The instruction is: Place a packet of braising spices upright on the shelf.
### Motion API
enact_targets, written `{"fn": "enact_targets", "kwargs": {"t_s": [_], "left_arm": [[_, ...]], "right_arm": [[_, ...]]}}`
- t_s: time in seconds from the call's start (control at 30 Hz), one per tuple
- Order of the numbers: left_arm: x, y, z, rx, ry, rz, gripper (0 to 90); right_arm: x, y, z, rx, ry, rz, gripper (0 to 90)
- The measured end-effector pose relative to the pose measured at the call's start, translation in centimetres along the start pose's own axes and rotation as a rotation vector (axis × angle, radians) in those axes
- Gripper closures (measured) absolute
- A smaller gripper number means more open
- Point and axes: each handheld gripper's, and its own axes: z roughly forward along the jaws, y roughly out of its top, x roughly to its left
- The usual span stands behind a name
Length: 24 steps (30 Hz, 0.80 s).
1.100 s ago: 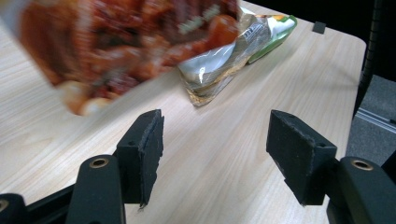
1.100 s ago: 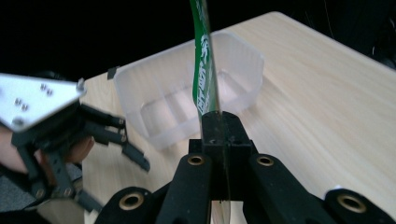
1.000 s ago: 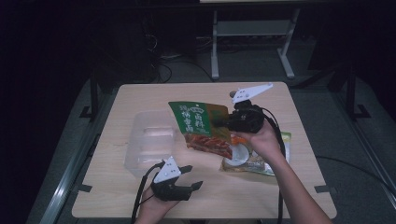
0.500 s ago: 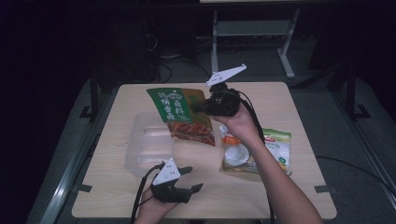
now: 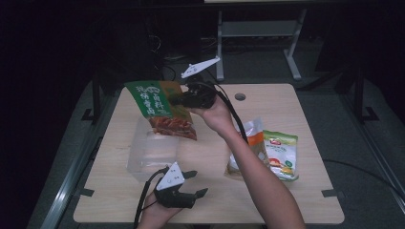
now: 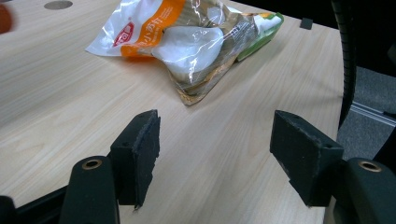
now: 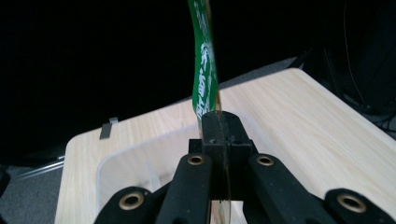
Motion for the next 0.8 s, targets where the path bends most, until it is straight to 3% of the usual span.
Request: {"fn": "enact_targets", "kwargs": {"t_s": [0.4,0.8], "left_arm": [[0.0,0.1,-0.2,0.009,-0.001,0.024,32.8],[0.1,0.1,-0.2,0.008,0.006,0.016,32.8]], "right_arm": [[-1.0,0.6,4.3,-0.013,0.004,0.027,90.0],[-2.5,-0.5,7.2,-0.015,-0.001,0.071,90.0]]}}
